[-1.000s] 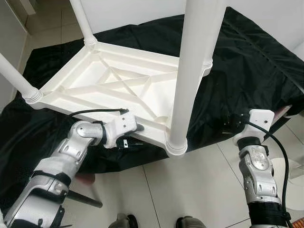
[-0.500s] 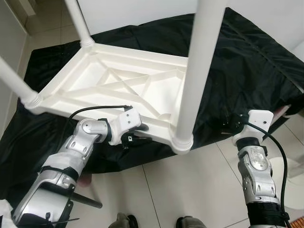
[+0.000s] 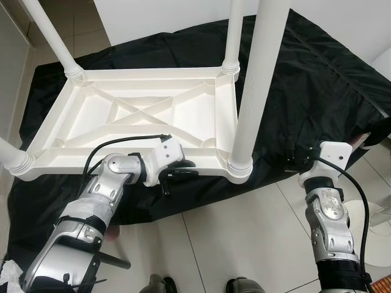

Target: Building children table

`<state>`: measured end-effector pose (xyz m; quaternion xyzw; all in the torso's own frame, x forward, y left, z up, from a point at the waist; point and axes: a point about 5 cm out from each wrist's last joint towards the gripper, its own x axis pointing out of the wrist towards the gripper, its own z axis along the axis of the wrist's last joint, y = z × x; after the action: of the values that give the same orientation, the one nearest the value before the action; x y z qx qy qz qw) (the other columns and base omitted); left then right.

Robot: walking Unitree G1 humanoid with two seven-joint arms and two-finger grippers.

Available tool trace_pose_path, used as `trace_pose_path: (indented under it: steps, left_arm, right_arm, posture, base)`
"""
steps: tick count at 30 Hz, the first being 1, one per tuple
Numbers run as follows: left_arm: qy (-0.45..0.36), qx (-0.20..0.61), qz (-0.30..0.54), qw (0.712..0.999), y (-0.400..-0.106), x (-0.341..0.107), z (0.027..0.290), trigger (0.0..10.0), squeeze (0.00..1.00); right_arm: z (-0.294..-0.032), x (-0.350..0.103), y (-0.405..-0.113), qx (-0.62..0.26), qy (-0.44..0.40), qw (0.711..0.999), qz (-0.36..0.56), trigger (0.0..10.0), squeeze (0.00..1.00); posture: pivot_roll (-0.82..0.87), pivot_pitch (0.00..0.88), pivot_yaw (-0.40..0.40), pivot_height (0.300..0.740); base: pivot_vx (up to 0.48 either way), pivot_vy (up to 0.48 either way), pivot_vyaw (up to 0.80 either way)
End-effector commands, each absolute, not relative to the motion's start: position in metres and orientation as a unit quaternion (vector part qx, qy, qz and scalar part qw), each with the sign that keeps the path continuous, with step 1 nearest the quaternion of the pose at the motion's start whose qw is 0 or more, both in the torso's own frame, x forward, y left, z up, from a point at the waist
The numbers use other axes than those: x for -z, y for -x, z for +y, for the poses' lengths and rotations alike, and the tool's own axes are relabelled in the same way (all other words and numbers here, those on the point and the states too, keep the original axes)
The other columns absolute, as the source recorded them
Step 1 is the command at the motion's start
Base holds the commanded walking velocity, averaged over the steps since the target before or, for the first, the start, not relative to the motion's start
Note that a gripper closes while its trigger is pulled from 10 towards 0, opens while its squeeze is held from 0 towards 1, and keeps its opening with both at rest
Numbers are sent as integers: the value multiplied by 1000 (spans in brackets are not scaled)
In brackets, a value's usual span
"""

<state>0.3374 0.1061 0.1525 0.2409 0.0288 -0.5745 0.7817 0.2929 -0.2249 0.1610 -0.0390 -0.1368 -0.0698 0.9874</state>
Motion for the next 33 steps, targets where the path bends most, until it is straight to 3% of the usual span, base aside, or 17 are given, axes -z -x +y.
trace_pose_path:
  steps: [1,5,6,7,14,15,21,26,28,30,33]
  left_arm:
    - [-237,420,7,876,-349,-148,121,10000,0]
    - [-230,431,5,873,-347,-147,119,10000,0]
    - [-213,438,9,873,-345,-147,118,10000,976]
    - [-185,454,8,871,-343,-149,117,10000,1000]
    - [-141,483,-29,864,-331,-164,107,10000,1000]
    - [-121,483,-35,867,-328,-166,104,10000,0]
    - [-91,483,-71,868,-317,-177,97,10000,0]
    - [-92,431,-86,893,-304,-193,96,10000,0]
    - [-92,431,-86,893,-304,-193,96,10000,0]
    - [-83,419,-88,900,-302,-196,96,10000,0]
    - [-39,375,-105,920,-289,-208,95,10000,0]
  right_arm:
    - [-222,-158,-294,67,38,988,-132,10000,0]
    - [-221,-158,-294,66,40,988,-133,10000,0]
    - [-221,-158,-294,65,40,988,-133,10000,0]
    - [-221,-158,-294,65,41,988,-133,10000,0]
    - [-222,-158,-293,64,38,988,-136,10000,0]
    - [-222,-158,-292,62,38,988,-139,10000,0]
    - [-217,-160,-290,42,35,988,-144,10000,0]
    - [-203,-163,-280,-112,27,986,-123,10000,0]
    - [-203,-163,-280,-112,27,986,-123,10000,0]
    - [-203,-163,-277,-141,36,983,-112,10000,0]
    - [-225,-171,-266,-213,73,972,-70,10000,0]
  posture:
    - [-118,148,117,740]
    - [-119,151,115,740]
    - [-120,151,116,740]
    - [-120,151,116,740]
    - [-118,150,112,740]
    - [-116,149,109,740]
    - [-110,153,94,740]
    - [-106,154,72,740]
    - [-106,154,72,740]
    - [-100,153,58,740]
    - [-94,146,39,740]
  base:
    - [0,0,0]
    - [0,0,0]
    - [0,0,0]
    - [0,0,0]
    - [0,0,0]
    - [0,0,0]
    - [0,0,0]
    - [0,0,0]
    - [0,0,0]
    - [0,0,0]
    - [0,0,0]
